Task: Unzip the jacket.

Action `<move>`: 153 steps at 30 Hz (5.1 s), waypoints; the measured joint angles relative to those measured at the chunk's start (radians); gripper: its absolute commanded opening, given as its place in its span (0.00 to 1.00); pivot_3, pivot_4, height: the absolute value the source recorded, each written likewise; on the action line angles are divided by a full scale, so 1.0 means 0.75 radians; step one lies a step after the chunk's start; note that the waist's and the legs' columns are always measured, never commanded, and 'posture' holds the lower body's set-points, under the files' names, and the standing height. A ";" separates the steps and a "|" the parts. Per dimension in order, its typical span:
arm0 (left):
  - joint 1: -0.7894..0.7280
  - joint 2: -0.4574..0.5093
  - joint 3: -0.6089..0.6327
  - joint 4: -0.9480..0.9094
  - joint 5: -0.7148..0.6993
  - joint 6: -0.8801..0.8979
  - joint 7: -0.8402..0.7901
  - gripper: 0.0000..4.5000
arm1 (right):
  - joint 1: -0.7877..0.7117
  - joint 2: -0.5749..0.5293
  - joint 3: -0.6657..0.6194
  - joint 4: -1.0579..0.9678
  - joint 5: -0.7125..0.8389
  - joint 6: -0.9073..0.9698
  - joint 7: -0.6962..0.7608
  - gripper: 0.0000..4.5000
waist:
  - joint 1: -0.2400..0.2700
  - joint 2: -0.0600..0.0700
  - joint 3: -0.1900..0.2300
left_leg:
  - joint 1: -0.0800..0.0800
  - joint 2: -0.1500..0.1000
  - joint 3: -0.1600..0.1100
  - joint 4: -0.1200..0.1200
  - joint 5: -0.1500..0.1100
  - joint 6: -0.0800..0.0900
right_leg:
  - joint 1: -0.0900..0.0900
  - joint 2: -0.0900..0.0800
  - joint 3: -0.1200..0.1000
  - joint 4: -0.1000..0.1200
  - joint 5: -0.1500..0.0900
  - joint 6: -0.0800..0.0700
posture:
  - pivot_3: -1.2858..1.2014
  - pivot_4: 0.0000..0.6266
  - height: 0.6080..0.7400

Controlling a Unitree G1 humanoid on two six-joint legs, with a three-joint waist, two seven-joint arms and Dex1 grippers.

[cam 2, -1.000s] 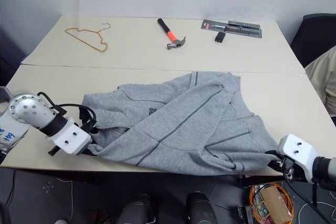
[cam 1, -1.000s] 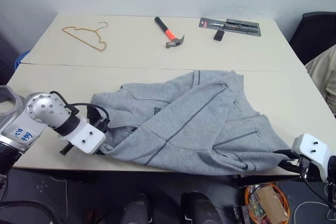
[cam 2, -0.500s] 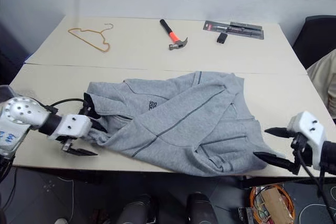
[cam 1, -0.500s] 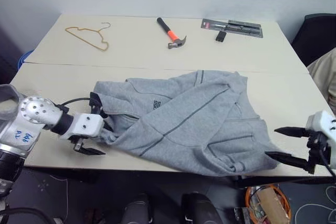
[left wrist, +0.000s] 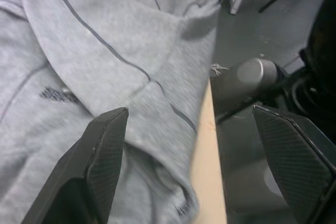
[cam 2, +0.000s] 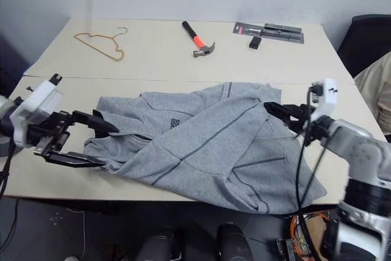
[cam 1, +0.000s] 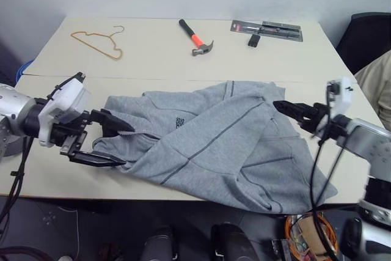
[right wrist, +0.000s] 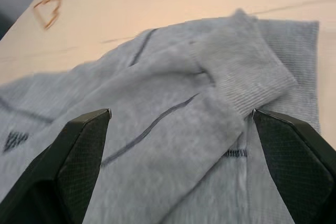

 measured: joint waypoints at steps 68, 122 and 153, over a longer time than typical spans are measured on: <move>-0.209 -0.259 -0.214 0.127 0.394 -0.235 0.041 0.89 | 1.253 -0.741 0.100 -1.042 0.107 -0.579 1.186 0.57 | 0.034 -0.003 0.000 | -0.004 0.000 -0.006 0.005 -0.001 0.004 | 0.004 0.001 -0.003 -0.008 0.004 0.007 | 0.52 0.24 1.00; -0.285 -0.429 -0.347 0.315 0.583 -0.439 0.011 0.89 | 0.225 -0.321 1.147 -0.746 -0.761 -0.684 0.317 0.92 | 0.000 -0.004 0.000 | -0.012 -0.001 -0.005 0.004 0.001 0.004 | -0.005 0.000 -0.007 -0.003 0.003 0.005 | 0.52 0.24 1.00; -0.345 -0.451 -0.362 0.380 0.621 -0.481 -0.036 0.89 | 0.506 -0.246 1.180 -0.590 -1.508 -1.593 0.312 0.92 | 0.000 -0.004 0.000 | -0.011 -0.001 -0.006 0.007 0.001 0.002 | -0.004 0.000 -0.007 -0.001 0.003 0.005 | 0.52 0.24 1.00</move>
